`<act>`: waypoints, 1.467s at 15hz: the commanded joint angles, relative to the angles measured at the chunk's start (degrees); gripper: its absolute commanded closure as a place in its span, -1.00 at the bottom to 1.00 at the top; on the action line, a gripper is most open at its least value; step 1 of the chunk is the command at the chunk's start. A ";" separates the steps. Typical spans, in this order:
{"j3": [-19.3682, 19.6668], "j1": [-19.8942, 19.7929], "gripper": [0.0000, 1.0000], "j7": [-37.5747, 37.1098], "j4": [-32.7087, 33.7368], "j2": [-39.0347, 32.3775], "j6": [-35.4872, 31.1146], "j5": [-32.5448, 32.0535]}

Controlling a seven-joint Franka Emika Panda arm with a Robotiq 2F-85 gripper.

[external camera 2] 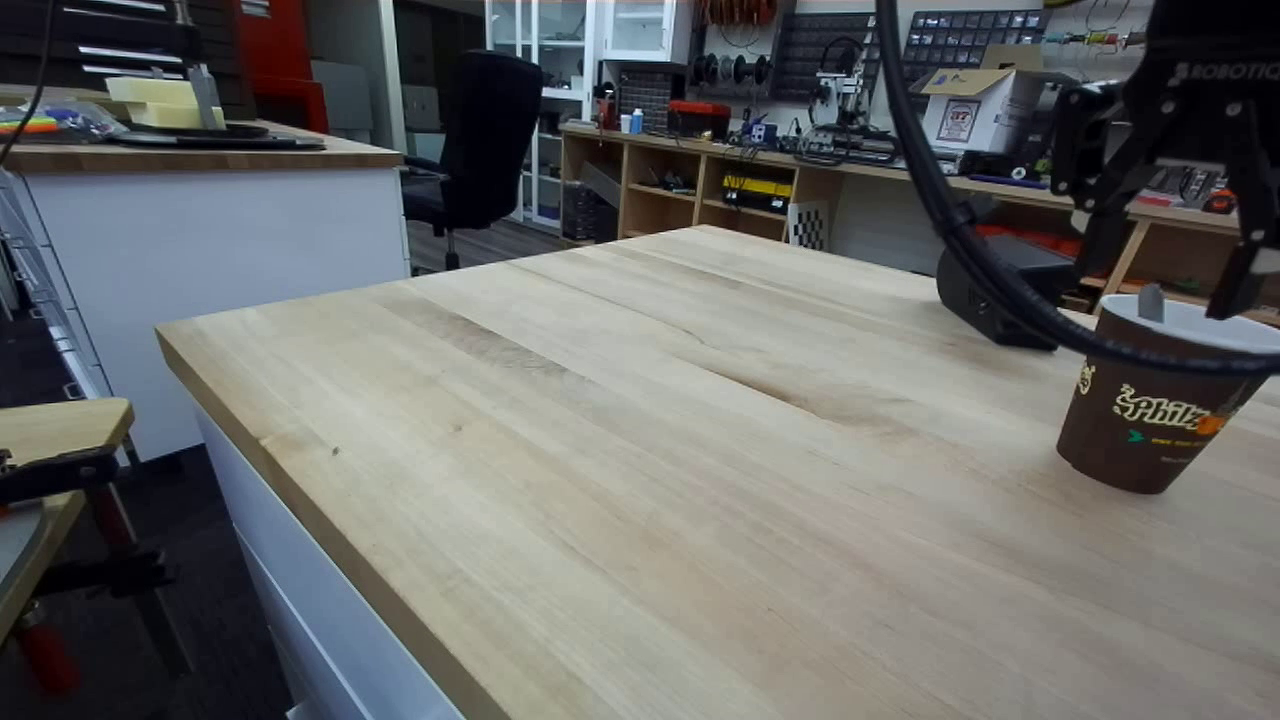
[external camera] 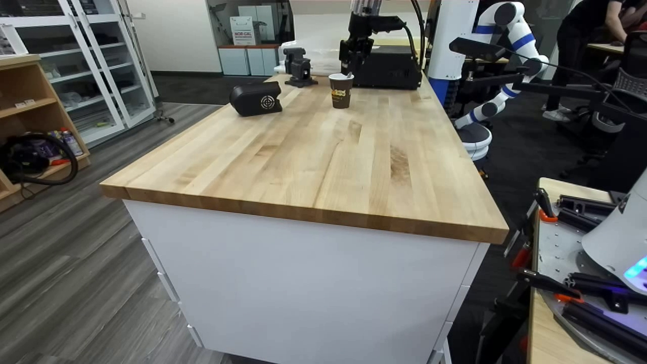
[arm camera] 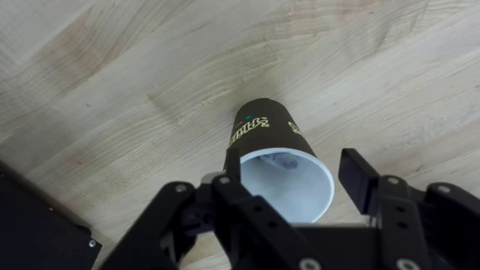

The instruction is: Put the marker on the left side of the counter

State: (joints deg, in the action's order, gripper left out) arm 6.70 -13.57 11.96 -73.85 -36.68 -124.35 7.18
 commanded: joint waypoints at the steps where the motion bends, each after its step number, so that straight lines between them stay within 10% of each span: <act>1: -1.36 -1.47 0.09 -1.09 4.00 -1.83 3.35 0.14; 9: -1.62 -1.71 0.95 -1.05 6.55 -3.47 5.08 0.19; 22: -1.40 -1.40 0.94 -1.79 10.04 -3.40 9.89 -0.42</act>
State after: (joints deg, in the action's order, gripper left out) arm 6.31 -14.12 11.68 -66.50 -39.58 -117.34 7.18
